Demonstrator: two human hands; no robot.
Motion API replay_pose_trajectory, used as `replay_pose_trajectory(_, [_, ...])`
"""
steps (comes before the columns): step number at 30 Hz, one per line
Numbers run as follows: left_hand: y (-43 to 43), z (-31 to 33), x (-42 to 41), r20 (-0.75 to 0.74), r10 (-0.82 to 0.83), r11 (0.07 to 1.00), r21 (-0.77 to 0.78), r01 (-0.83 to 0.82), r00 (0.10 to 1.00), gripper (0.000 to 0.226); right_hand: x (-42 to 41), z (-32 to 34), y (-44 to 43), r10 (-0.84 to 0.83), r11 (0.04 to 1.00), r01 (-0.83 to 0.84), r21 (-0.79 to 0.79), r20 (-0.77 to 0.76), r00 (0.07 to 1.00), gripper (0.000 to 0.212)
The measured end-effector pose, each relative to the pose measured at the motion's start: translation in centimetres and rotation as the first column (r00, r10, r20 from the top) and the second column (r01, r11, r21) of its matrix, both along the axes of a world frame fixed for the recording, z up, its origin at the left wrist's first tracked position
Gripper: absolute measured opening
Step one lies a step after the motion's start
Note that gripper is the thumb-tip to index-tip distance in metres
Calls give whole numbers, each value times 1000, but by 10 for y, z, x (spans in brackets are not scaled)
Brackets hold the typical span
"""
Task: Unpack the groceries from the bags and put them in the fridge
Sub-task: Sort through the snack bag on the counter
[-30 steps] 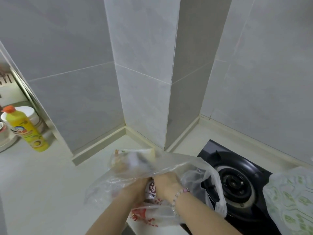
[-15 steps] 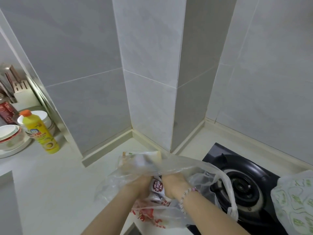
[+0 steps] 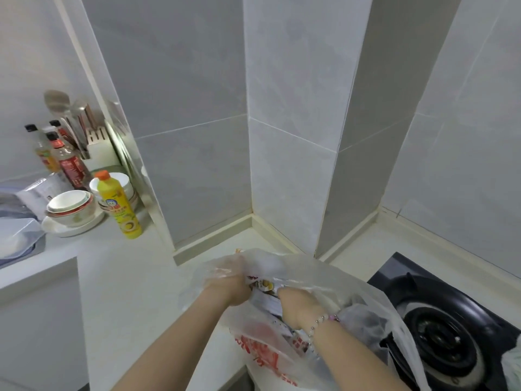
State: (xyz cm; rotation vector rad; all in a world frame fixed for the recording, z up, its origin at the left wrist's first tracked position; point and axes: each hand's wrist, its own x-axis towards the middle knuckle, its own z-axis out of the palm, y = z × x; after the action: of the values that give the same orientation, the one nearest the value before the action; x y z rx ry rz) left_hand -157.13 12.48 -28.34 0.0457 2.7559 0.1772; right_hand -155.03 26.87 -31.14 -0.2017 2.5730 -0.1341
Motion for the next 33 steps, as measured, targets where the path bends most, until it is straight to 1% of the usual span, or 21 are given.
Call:
replay_pose_trajectory(1, [0,-1,-1,11,19,999,48,-19,1000,51,-1,-4,-4,-2,1000,2,-7,-27,1000,17])
replay_pose_trajectory(3, [-2,-1,-4,13,53,989,138,-55,998,47,-2,-9,-12,3,998,0,60,-54,999,9])
replay_pose_trajectory(4, [-2,0,-5,8,62,983,172,-62,998,43,-3,-11,-14,-11,997,16,82,-65,998,11])
replay_pose_trajectory(6, [-3,0,-6,-7,63,972,228,-60,998,35,-6,-19,-15,-34,993,44,107,-87,996,25])
replay_pose_trajectory(8, [-4,-1,-4,-11,60,958,280,-55,998,30,-5,-23,-11,-40,988,57,146,-115,993,31])
replay_pose_trajectory(10, [-4,-4,-4,10,53,954,294,-54,999,31,-4,-28,-7,-32,985,55,166,-142,989,33])
replay_pose_trajectory(13, [-5,-15,-6,76,31,960,275,-51,997,40,-3,-34,-6,-7,987,32,158,-154,988,34])
replay_pose_trajectory(14, [-4,-16,-6,90,38,961,269,-61,995,38,-3,-35,-7,1,988,21,150,-147,989,34])
replay_pose_trajectory(17, [0,-13,-4,88,55,952,297,-79,995,18,-1,-40,-11,35,990,-17,140,-130,991,39])
replay_pose_trajectory(19, [2,-8,-2,101,49,948,308,-78,994,8,0,-46,-10,24,987,-5,158,-121,992,41])
replay_pose_trajectory(20, [2,-5,-1,107,43,948,309,-74,993,10,1,-50,-8,13,985,8,175,-119,993,41])
replay_pose_trajectory(23, [0,1,4,95,35,952,301,-62,995,25,3,-53,-3,0,977,22,210,-101,995,46])
replay_pose_trajectory(25, [-1,5,8,100,15,946,321,-47,995,26,3,-52,1,24,975,-3,221,-91,996,54])
replay_pose_trajectory(27, [-1,9,12,133,-12,948,318,-31,991,22,3,-50,4,14,978,4,207,-88,996,66])
replay_pose_trajectory(28, [-1,9,12,150,-23,950,311,-25,988,25,2,-50,4,3,982,16,190,-97,995,69])
replay_pose_trajectory(30, [-1,13,13,168,-50,951,308,-4,984,36,2,-45,5,9,985,16,169,-148,989,62])
replay_pose_trajectory(33, [1,19,11,198,-89,947,322,21,976,42,0,-28,8,62,982,-23,187,-206,977,43])
